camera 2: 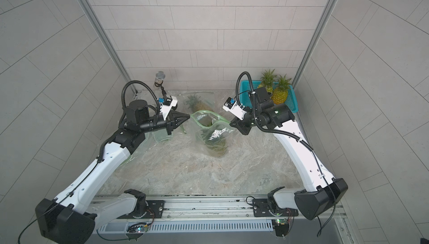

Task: Open the zip-top bag and take out the pineapple
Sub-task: Open the zipper of the food storage bag at the center of the board.

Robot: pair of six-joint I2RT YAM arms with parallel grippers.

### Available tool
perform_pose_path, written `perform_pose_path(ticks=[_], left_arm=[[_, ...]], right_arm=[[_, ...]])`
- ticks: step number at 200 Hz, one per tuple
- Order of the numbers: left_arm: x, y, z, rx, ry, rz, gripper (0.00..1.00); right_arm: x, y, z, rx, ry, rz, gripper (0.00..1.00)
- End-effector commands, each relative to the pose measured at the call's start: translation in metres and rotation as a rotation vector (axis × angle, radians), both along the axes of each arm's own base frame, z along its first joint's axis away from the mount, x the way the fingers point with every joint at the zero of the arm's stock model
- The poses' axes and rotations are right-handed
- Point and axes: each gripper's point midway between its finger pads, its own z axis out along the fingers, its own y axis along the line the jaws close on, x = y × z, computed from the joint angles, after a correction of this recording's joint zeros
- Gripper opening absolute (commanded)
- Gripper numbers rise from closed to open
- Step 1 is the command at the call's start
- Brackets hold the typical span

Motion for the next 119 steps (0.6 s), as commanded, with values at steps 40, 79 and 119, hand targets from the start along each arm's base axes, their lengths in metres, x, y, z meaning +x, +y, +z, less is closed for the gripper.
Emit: perform_pose_path(ticks=[40, 79, 119], left_arm=[[-0.005, -0.012, 0.0, -0.018, -0.006, -0.053, 0.0], [-0.007, -0.014, 0.001, -0.022, -0.001, -0.071, 0.0], [-0.009, -0.014, 0.001, -0.024, 0.0, -0.082, 0.0]], right_arm=[[0.0, 0.004, 0.027, 0.067, -0.084, -0.003, 0.23], [-0.001, 0.015, 0.052, 0.152, -0.135, 0.024, 0.33], [-0.002, 0.037, 0.056, 0.158, -0.113, 0.097, 0.27]])
